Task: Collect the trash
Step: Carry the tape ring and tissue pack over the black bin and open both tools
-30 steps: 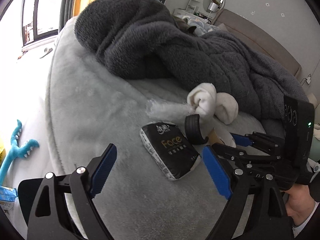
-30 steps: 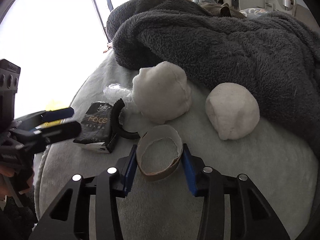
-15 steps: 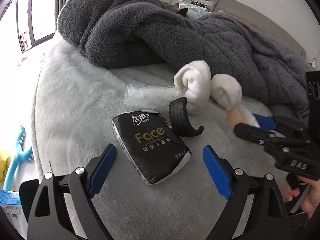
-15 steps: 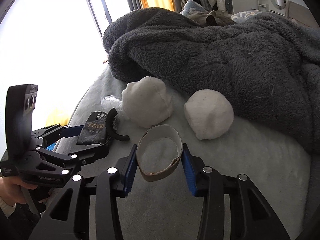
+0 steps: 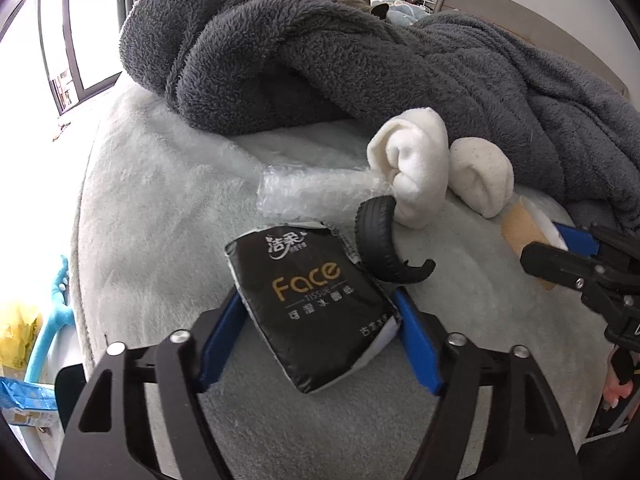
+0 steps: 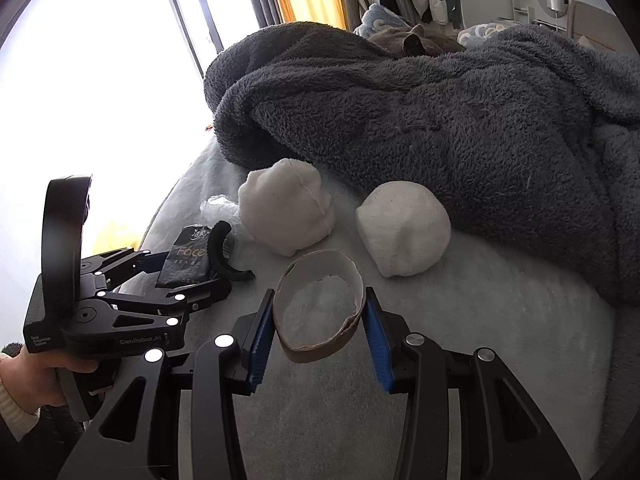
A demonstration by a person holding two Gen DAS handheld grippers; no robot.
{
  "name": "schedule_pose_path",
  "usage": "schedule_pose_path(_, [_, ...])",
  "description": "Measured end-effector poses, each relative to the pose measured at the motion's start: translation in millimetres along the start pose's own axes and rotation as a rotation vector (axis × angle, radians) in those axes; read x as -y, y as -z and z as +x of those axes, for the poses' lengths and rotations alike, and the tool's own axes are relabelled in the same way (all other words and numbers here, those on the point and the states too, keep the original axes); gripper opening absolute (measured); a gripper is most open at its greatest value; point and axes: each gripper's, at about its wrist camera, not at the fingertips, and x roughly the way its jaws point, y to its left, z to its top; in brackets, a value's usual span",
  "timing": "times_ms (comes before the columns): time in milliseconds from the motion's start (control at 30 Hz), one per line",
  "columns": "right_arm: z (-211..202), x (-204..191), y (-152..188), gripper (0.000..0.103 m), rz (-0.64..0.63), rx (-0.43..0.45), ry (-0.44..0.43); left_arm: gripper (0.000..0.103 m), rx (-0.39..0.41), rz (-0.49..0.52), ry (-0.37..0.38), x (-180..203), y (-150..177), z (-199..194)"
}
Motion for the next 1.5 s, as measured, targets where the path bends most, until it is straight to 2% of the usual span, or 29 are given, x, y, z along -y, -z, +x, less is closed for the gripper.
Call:
schedule_pose_path(167, [-1.9, -9.3, -6.1, 0.043, -0.012, 0.013, -0.003, 0.058, -0.002, 0.027, -0.001, -3.7, 0.0, -6.2])
schedule_pose_path(300, [1.4, -19.5, -11.2, 0.043, -0.024, 0.017, -0.009, 0.055, 0.006, 0.022, 0.014, -11.0, 0.8, -13.9])
schedule_pose_path(467, [6.0, -34.4, -20.6, 0.043, -0.035, 0.029, -0.022, 0.053, 0.028, 0.029, -0.005, -22.5, 3.6, -26.1])
schedule_pose_path(767, [18.4, -71.6, -36.5, 0.043, -0.066, 0.053, -0.055, 0.053, 0.105, -0.023, 0.022, -56.0, 6.8, -54.1])
schedule_pose_path(1033, [30.6, -106.5, -47.2, 0.043, -0.094, 0.061, -0.08, 0.053, 0.13, -0.044, 0.023, -82.7, 13.7, -69.9])
schedule_pose_path(1500, [54.9, -182.1, -64.9, 0.043, -0.155, 0.08, -0.159, 0.053, 0.054, -0.121, -0.038, -149.5, 43.1, -78.3])
